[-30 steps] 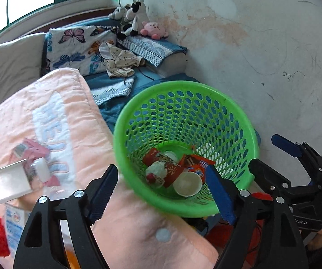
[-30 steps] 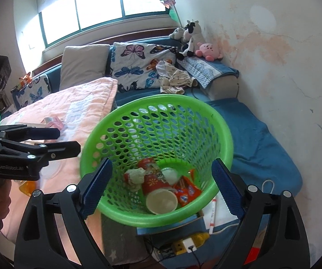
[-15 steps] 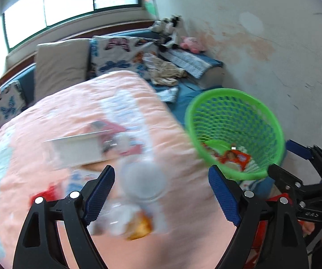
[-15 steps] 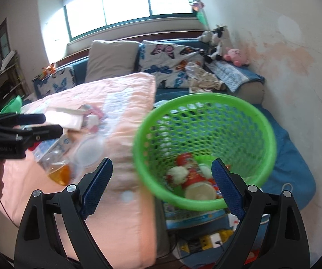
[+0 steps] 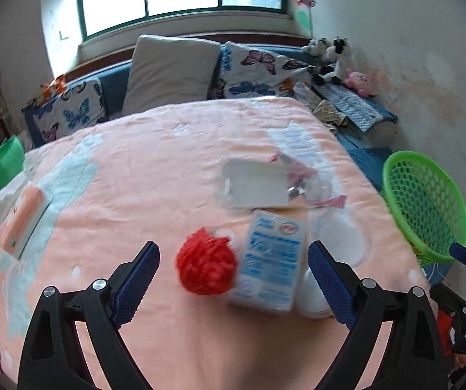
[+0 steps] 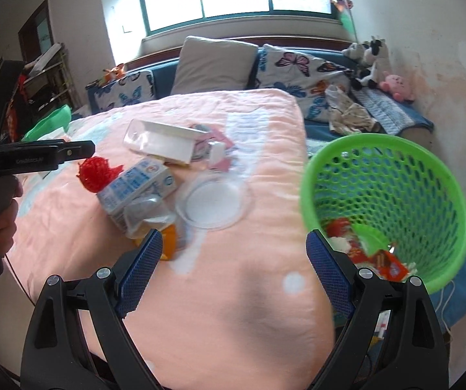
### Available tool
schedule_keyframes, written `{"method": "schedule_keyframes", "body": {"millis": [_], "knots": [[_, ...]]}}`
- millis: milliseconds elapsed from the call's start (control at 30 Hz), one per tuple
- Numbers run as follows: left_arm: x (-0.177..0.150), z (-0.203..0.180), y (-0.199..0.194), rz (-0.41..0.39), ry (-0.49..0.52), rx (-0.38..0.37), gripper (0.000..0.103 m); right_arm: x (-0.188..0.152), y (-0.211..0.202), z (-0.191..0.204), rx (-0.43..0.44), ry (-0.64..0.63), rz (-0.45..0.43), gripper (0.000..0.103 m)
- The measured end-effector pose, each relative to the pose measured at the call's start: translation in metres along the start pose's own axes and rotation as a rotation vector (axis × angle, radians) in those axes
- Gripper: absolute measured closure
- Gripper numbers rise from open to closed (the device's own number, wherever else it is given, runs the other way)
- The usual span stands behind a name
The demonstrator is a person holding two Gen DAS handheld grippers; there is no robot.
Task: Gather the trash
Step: 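Grasp the red mesh scrubber with the left tool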
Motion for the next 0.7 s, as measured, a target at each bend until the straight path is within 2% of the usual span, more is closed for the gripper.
{"method": "schedule_keyframes", "body": {"millis": [133, 433, 500, 567, 700], "knots": [[-0.011, 0.022, 0.014, 0.033, -0.034, 0.009, 0.013, 0.001, 0.009, 0.021, 0.030, -0.024, 0.014, 0.014], [-0.024, 0.039, 0.043, 0.090, -0.097, -0.069, 0.014, 0.004, 0.028, 0.048, 0.058, -0.066, 0.043, 0.014], [-0.024, 0.038, 0.046, 0.091, -0.097, -0.087, 0.021, 0.004, 0.032, 0.051, 0.059, -0.069, 0.052, 0.014], [-0.025, 0.036, 0.049, 0.100, -0.099, -0.115, 0.033, 0.006, 0.036, 0.053, 0.062, -0.072, 0.058, 0.014], [-0.027, 0.034, 0.052, 0.109, -0.107, -0.157, 0.048, 0.009, 0.042, 0.060, 0.068, -0.092, 0.065, 0.016]]}}
Point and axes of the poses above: each gripper's, at about its wrist camera, not at the fingertips, and y roughly the way its jaws point, z to its left, x to its top, the point moved 6 cm from there along y, roughly the way its jaws point, and after that the axes turned 3 degrees about z, right-handed, at the moved point
